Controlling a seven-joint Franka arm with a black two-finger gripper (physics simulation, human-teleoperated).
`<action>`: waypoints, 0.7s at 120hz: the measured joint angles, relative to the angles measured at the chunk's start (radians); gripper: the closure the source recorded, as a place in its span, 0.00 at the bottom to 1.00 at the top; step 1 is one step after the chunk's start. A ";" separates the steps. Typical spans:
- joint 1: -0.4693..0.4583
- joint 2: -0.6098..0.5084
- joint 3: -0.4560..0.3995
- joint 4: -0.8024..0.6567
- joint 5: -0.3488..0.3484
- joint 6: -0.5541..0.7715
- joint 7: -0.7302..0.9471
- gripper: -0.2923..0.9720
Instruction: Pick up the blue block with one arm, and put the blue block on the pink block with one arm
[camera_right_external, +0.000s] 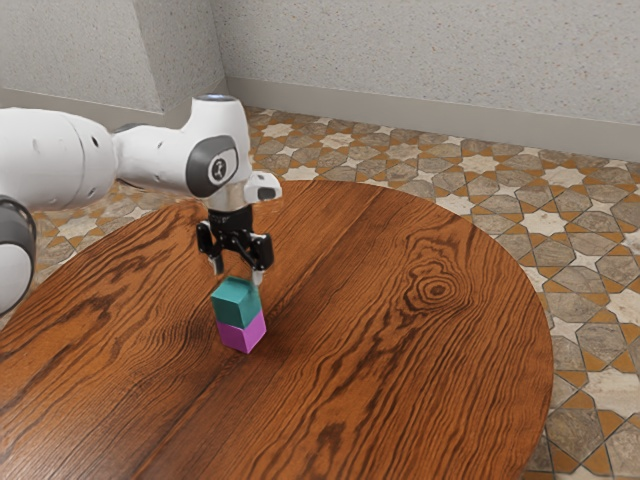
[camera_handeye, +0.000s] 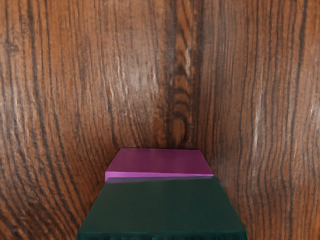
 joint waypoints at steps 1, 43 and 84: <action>-0.001 -0.008 0.000 0.001 0.003 0.000 0.000 0.27; -0.110 -0.203 -0.009 0.219 0.168 -0.184 0.016 0.24; -0.114 -0.205 -0.002 0.209 0.204 -0.275 0.018 0.23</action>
